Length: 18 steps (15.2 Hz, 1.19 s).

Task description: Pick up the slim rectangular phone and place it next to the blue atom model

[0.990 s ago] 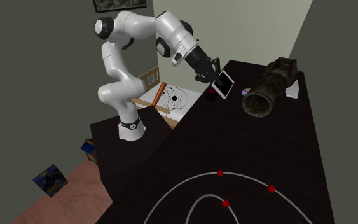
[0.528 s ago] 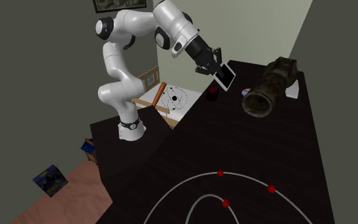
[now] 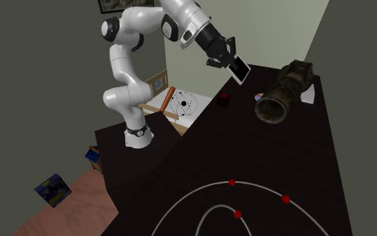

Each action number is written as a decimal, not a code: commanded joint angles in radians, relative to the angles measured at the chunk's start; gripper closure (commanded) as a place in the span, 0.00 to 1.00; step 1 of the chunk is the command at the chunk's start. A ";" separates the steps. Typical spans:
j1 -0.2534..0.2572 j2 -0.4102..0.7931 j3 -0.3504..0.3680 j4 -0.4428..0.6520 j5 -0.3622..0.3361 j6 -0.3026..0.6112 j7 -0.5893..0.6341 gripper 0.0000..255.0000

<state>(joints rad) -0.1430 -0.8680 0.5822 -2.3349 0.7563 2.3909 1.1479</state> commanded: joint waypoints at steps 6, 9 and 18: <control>-0.026 0.016 -0.025 0.094 -0.041 -0.077 0.028 1.00; -0.023 0.038 -0.093 0.078 -0.042 -0.080 -0.048 1.00; -0.035 0.144 -0.292 0.093 -0.053 -0.105 -0.265 1.00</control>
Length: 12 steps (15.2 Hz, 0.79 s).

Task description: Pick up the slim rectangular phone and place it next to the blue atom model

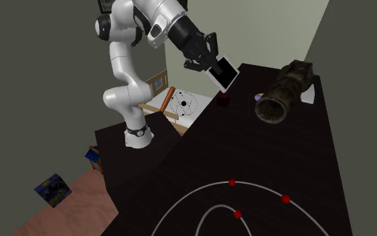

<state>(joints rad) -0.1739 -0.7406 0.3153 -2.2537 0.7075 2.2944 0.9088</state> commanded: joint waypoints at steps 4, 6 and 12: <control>-0.014 0.083 -0.108 0.049 -0.008 -0.029 -0.116 1.00; -0.019 0.120 -0.148 0.074 -0.010 -0.042 -0.160 1.00; -0.034 0.248 -0.264 0.178 -0.008 -0.092 -0.282 1.00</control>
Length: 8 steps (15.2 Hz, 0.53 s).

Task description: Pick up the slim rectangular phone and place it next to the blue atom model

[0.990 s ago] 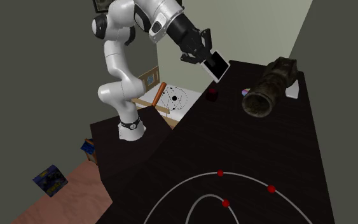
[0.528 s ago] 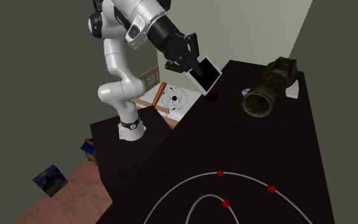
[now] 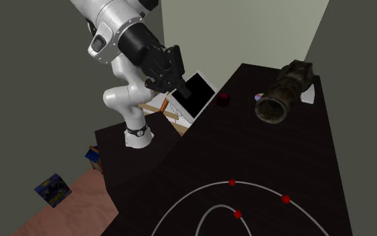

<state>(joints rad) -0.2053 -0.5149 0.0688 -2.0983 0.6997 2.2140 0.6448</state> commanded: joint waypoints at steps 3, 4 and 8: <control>-0.010 0.094 -0.072 0.090 0.005 -0.043 -0.073 1.00; -0.013 0.120 -0.090 0.115 0.008 -0.056 -0.091 1.00; -0.026 0.229 -0.158 0.228 0.025 -0.110 -0.158 1.00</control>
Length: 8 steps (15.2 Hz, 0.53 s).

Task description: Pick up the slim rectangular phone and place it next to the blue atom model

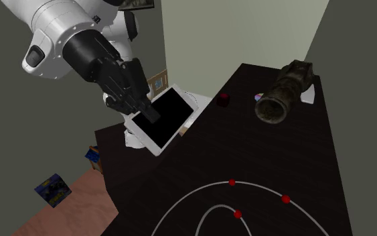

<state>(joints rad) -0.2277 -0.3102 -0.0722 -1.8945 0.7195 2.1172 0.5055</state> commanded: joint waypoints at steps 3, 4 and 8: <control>-0.005 0.038 -0.027 0.015 0.018 -0.004 -0.046 1.00; -0.004 0.036 -0.027 0.001 0.022 0.006 -0.055 1.00; 0.000 0.028 -0.026 -0.056 0.041 0.045 -0.090 1.00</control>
<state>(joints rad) -0.2298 -0.2816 -0.0996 -1.9379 0.7561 2.1507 0.4225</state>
